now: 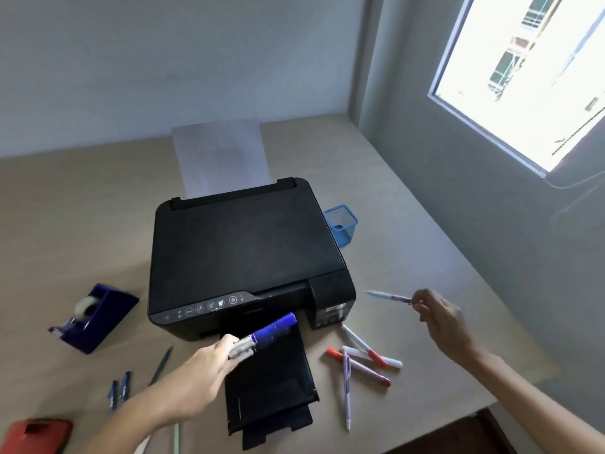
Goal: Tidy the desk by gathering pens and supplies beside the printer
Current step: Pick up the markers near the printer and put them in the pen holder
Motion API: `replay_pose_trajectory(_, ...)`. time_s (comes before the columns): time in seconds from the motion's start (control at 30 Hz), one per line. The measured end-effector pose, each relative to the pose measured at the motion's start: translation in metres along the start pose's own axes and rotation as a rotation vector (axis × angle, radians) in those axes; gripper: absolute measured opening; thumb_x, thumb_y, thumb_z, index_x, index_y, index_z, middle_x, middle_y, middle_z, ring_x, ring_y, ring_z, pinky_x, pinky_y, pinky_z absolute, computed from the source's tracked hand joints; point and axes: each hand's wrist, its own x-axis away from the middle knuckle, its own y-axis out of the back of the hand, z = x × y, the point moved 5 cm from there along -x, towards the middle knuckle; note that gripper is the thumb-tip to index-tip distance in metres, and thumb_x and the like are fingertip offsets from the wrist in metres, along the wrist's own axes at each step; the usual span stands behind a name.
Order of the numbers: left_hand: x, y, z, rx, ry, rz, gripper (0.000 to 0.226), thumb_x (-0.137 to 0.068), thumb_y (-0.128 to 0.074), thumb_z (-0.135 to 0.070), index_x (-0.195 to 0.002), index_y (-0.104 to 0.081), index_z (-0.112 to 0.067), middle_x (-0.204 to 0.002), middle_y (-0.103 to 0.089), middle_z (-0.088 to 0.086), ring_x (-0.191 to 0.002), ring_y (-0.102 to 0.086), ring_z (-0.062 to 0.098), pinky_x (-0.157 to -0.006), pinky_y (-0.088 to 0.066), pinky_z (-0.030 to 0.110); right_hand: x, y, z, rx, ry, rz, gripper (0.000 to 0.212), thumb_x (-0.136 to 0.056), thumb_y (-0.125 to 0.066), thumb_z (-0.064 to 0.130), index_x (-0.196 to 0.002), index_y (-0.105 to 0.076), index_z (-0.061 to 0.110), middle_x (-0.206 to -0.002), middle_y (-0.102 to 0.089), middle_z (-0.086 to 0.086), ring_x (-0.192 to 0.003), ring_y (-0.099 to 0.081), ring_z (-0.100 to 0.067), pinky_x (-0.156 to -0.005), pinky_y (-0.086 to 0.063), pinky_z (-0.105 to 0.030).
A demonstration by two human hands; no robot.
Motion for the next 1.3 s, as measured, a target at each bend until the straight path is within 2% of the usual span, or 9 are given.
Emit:
replay_pose_trajectory(0.1,-0.012,0.055,-0.055,0.142,-0.072,0.02,0.013,-0.098,-0.04,-0.034,-0.097,-0.048,-0.024,-0.077,-0.057,0.007,-0.062,-0.041,0.008,-0.064,-0.042,0.031,-0.034,0.018,-0.017,-0.04,-0.203,-0.195,0.01,-0.094,-0.051,0.014,-0.087,-0.057,0.011,-0.061,-0.061,-0.006,-0.051,-0.056,-0.022,-0.056,-0.04,-0.011)
replay_pose_trajectory(0.2,-0.065,0.093,-0.103,0.187,-0.035,-0.044,0.015,-0.1,-0.04,-0.029,-0.094,-0.051,-0.021,-0.077,-0.061,0.005,-0.062,-0.045,0.012,-0.06,-0.041,0.03,-0.081,0.013,-0.027,-0.157,-0.345,-0.242,0.006,-0.09,-0.057,0.006,-0.087,-0.062,0.008,-0.063,-0.064,-0.009,-0.057,-0.061,-0.027,-0.059,-0.049,-0.032)
replay_pose_trajectory(0.33,-0.169,0.111,-0.154,0.158,0.136,0.001,0.023,-0.101,-0.037,-0.019,-0.101,-0.054,-0.005,-0.085,-0.059,0.007,-0.061,-0.046,0.012,-0.055,-0.039,0.023,-0.143,-0.004,-0.032,-0.286,-0.401,-0.216,0.007,-0.085,-0.062,0.006,-0.09,-0.066,0.006,-0.074,-0.071,-0.014,-0.066,-0.066,-0.03,-0.066,-0.055,-0.038)
replay_pose_trajectory(0.5,-0.281,0.105,-0.171,0.136,0.398,0.081,0.021,-0.098,-0.029,-0.002,-0.096,-0.05,0.002,-0.078,-0.053,0.014,-0.05,-0.038,0.011,-0.036,-0.032,0.015,-0.205,-0.021,-0.042,-0.286,-0.385,-0.142,0.012,-0.085,-0.062,0.004,-0.095,-0.068,0.0,-0.087,-0.071,-0.021,-0.074,-0.065,-0.029,-0.066,-0.044,-0.026)
replay_pose_trajectory(0.67,-0.344,0.1,-0.171,-0.013,0.61,0.102,0.017,-0.1,-0.032,-0.011,-0.101,-0.046,-0.002,-0.068,-0.044,0.011,-0.047,-0.037,0.013,-0.027,-0.029,0.009,-0.245,-0.051,-0.05,-0.171,-0.306,0.031,0.011,-0.091,-0.053,0.001,-0.091,-0.064,0.0,-0.086,-0.072,-0.016,-0.076,-0.068,-0.025,-0.054,-0.043,-0.026)
replay_pose_trajectory(0.93,-0.384,0.087,-0.179,-0.42,0.523,0.03,0.032,-0.096,-0.054,-0.014,-0.122,-0.059,0.003,-0.068,-0.057,0.008,-0.069,-0.06,0.021,-0.073,-0.05,0.025,-0.272,-0.092,-0.057,-0.1,-0.245,0.236,0.022,-0.083,-0.043,-0.001,-0.091,-0.062,0.006,-0.089,-0.072,-0.019,-0.082,-0.067,-0.033,-0.066,-0.059,-0.042)
replay_pose_trajectory(1.03,-0.383,0.082,-0.179,-0.417,0.475,-0.022,0.039,-0.088,-0.064,-0.014,-0.122,-0.058,0.004,-0.103,-0.065,0.014,-0.105,-0.066,0.028,-0.081,-0.051,0.029,-0.269,-0.098,-0.06,-0.116,-0.253,0.266,0.027,-0.086,-0.048,0.004,-0.108,-0.062,0.01,-0.098,-0.072,-0.02,-0.092,-0.064,-0.036,-0.073,-0.056,-0.039)
replay_pose_trajectory(1.13,-0.363,0.086,-0.187,-0.343,0.387,-0.134,0.036,-0.087,-0.067,-0.019,-0.114,-0.059,0.004,-0.119,-0.064,0.02,-0.107,-0.064,0.033,-0.082,-0.053,0.037,-0.253,-0.089,-0.057,-0.173,-0.251,0.217,0.035,-0.091,-0.054,0.011,-0.125,-0.055,0.01,-0.111,-0.069,-0.018,-0.101,-0.061,-0.034,-0.077,-0.044,-0.03)
replay_pose_trajectory(1.3,-0.276,0.086,-0.197,-0.109,0.089,-0.399,0.035,-0.09,-0.06,-0.019,-0.122,-0.057,-0.005,-0.113,-0.058,0.014,-0.094,-0.06,0.023,-0.088,-0.05,0.036,-0.174,-0.072,-0.054,-0.232,-0.295,0.117,0.01,-0.086,-0.058,0.01,-0.094,-0.065,0.007,-0.079,-0.066,-0.008,-0.078,-0.06,-0.027,-0.072,-0.044,-0.029)
